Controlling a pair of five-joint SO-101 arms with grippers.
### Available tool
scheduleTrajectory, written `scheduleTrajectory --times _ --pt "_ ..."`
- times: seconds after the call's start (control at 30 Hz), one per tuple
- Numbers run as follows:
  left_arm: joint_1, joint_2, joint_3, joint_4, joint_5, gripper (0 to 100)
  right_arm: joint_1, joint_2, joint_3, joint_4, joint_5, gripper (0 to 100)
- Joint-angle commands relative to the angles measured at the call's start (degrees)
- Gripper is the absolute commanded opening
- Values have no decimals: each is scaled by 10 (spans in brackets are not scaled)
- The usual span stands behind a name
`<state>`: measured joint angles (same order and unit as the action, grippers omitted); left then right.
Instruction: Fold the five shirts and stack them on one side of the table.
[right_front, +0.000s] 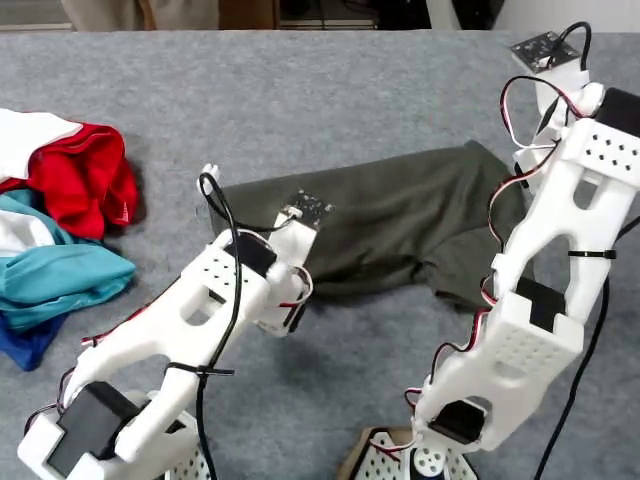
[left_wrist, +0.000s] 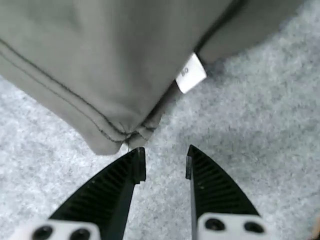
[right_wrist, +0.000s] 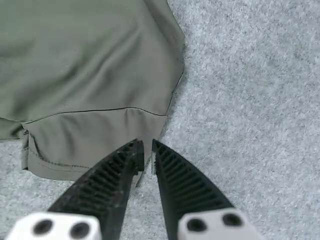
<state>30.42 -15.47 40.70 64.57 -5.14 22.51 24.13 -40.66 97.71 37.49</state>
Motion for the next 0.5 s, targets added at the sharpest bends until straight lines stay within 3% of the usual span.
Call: scheduleTrajectory --times 0.0,0.47 --pt "-16 18 1 -33 -5 147 11 -39 -3 -10 -6 48" --pt "-45 123 -19 -66 -2 143 11 -38 -3 -10 -6 48"
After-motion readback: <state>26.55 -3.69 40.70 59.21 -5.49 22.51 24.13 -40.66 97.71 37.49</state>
